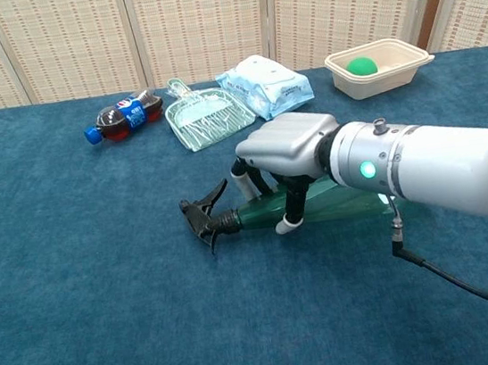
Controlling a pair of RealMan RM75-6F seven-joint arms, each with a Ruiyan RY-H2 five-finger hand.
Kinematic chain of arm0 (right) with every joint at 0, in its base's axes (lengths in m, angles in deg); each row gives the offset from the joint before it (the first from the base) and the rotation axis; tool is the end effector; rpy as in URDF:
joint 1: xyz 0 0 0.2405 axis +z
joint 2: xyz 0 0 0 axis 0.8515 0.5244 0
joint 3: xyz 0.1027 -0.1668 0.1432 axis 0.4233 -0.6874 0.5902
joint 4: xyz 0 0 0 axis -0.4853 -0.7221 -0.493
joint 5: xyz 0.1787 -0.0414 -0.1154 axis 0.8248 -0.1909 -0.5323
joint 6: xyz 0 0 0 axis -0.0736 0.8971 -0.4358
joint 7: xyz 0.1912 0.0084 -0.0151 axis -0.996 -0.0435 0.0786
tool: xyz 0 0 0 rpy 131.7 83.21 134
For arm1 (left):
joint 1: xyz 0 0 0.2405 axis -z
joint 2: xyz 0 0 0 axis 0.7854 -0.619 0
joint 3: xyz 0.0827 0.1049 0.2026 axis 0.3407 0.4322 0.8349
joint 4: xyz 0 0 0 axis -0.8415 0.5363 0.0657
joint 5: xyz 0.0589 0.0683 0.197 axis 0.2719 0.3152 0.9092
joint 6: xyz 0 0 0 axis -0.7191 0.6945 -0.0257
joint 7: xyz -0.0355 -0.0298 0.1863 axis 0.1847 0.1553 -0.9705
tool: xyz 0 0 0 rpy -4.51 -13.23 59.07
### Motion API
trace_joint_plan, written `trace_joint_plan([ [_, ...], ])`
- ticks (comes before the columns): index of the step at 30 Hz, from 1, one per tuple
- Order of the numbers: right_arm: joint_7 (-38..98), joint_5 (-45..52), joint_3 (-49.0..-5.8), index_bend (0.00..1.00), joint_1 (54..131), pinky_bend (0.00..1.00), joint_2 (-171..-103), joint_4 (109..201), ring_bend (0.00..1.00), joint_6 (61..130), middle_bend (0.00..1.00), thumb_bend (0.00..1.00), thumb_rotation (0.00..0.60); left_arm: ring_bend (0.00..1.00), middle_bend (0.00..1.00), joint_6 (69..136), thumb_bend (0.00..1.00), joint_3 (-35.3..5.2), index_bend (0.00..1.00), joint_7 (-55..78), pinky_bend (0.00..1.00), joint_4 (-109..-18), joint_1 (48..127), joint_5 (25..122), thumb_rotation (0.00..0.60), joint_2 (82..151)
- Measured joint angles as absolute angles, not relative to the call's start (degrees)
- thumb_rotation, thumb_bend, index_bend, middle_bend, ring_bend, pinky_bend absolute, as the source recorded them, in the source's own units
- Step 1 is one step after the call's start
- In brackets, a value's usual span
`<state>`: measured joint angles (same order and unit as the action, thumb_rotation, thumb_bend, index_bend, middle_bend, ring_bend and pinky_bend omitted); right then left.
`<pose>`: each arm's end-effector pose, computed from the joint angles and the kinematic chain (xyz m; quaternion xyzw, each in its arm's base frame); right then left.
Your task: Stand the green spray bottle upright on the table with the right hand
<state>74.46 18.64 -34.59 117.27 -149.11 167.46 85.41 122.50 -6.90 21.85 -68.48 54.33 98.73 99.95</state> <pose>-0.0585 -0.3538 -0.1083 0.8532 -0.2432 0.2661 0.3770 -0.3634 0.2072 0.1536 -0.6005 -0.4013 -0.3427 0.6008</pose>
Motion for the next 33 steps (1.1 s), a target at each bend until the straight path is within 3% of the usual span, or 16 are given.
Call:
trace_joint_plan([
  [10, 61.9, 11.4, -33.1, 0.53, 111.6, 0.46, -142.6, 174.4, 0.56, 89.4, 0.65, 0.14, 0.6, 0.42, 0.47, 121.9, 0.3, -6.9, 0.39, 21.1, 0.46, -69.4, 54.8, 98.8, 0.6, 99.9],
  [19, 44.2, -1.0, -32.3, 0.53, 102.1, 0.46, -138.6, 177.9, 0.56, 100.3, 0.65, 0.17, 0.6, 0.42, 0.47, 121.0, 0.3, -6.9, 0.39, 21.3, 0.46, -73.0, 55.8, 99.8, 0.6, 99.1],
  [27, 28.0, -9.2, -31.3, 0.53, 92.7, 0.46, -145.0, 170.6, 0.56, 116.1, 0.66, 0.17, 0.6, 0.42, 0.47, 119.8, 0.3, -6.6, 0.38, 20.2, 0.46, -74.0, 56.5, 99.9, 0.6, 99.3],
  [33, 15.5, -11.6, -28.9, 0.53, 88.2, 0.46, -150.7, 163.0, 0.56, 121.6, 0.66, 0.17, 0.6, 0.42, 0.47, 119.3, 0.3, -6.5, 0.38, 20.2, 0.46, -73.9, 56.7, 99.6, 0.6, 99.5],
])
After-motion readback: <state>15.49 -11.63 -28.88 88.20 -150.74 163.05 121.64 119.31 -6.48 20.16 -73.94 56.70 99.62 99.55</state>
